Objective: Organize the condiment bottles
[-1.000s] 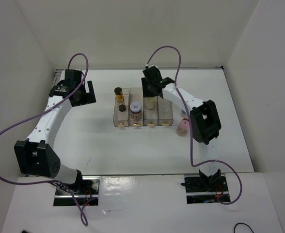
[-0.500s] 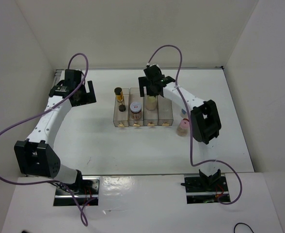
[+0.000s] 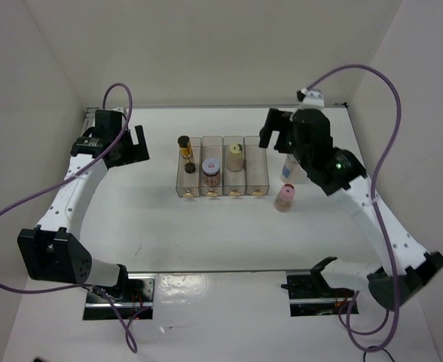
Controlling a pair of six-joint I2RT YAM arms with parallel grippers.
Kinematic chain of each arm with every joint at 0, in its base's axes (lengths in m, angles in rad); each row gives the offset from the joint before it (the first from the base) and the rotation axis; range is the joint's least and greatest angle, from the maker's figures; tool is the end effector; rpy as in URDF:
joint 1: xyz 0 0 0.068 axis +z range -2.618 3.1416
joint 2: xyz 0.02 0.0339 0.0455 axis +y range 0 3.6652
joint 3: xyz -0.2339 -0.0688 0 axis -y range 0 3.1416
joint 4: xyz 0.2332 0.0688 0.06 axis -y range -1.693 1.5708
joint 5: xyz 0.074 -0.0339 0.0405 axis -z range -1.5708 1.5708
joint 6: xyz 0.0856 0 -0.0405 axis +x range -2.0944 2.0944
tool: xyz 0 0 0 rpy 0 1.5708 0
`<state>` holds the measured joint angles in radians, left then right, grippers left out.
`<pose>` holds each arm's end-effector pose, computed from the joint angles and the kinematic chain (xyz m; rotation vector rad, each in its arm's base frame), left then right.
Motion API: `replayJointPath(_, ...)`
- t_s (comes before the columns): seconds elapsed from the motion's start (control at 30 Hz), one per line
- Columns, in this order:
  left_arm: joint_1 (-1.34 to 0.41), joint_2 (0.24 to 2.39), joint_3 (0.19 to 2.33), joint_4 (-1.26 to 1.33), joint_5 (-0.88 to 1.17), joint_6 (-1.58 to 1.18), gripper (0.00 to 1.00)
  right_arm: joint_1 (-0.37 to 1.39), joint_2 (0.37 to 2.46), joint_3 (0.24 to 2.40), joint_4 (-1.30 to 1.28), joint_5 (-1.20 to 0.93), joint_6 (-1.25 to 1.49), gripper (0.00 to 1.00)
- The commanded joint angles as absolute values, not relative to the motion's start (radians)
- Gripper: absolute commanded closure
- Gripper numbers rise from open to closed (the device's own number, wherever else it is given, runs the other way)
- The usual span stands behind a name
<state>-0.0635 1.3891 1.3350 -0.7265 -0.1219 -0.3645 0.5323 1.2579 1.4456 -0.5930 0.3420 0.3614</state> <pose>0.3268 -0.0103 0.2790 -0.4105 2.3089 -0.0678 0.2800 0.1316 0.3775 0.0546 1.9590 0.2514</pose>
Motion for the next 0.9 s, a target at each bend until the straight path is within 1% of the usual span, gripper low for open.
replayJointPath(0.0, -0.058, 1.362, 1.330, -0.690, -0.052, -0.341, 0.00, 0.500, 1.224, 1.244, -0.715, 0.384, 0.507, 0.02)
replayJointPath(0.17, -0.058, 1.333, 1.310, -0.680, -0.029, -0.341, 0.00, 0.479, 1.129, 1.059, -0.764, 0.342, 0.626, 0.02)
replayJointPath(0.33, -0.058, 1.333, 1.299, -0.680, -0.009, -0.341, 0.00, 0.436, 1.126, 0.970, -0.752, 0.331, 0.650, 0.02)
replayJointPath(0.77, -0.058, 1.333, 1.290, -0.670, 0.000, -0.331, 0.00, 0.423, 1.291, 0.937, -0.647, 0.368, 0.632, 0.02)
replayJointPath(0.83, -0.058, 1.333, 1.290, -0.661, 0.000, -0.331, 0.00, 0.423, 1.302, 0.948, -0.647, 0.388, 0.623, 0.05)
replayJointPath(0.87, -0.058, 1.342, 1.290, -0.661, 0.000, -0.322, 0.00, 0.423, 1.314, 0.959, -0.647, 0.402, 0.623, 0.09)
